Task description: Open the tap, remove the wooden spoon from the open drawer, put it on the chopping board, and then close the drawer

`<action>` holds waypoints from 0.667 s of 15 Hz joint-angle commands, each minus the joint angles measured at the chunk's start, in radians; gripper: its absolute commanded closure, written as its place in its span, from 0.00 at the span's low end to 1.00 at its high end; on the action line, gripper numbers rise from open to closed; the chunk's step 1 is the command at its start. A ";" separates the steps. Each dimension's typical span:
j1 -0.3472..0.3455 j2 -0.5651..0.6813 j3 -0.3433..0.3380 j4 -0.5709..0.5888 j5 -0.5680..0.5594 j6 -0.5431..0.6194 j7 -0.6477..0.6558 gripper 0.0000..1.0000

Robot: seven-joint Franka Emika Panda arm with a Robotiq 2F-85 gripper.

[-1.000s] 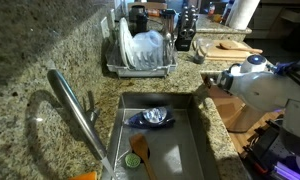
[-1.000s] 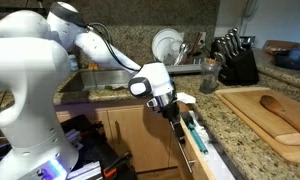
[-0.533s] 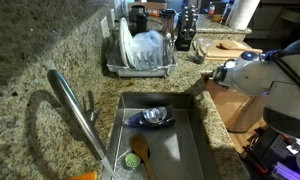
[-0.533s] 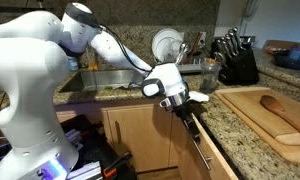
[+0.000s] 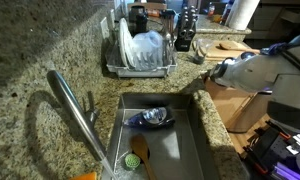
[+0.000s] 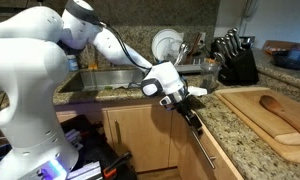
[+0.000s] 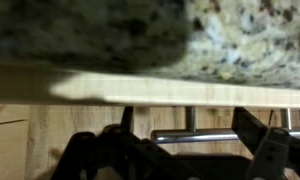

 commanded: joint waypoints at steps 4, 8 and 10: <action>0.063 -0.015 -0.062 0.060 0.415 -0.052 -0.407 0.00; -0.061 -0.192 0.087 0.080 0.413 0.172 -0.570 0.00; -0.095 -0.231 0.110 0.090 0.418 0.183 -0.621 0.00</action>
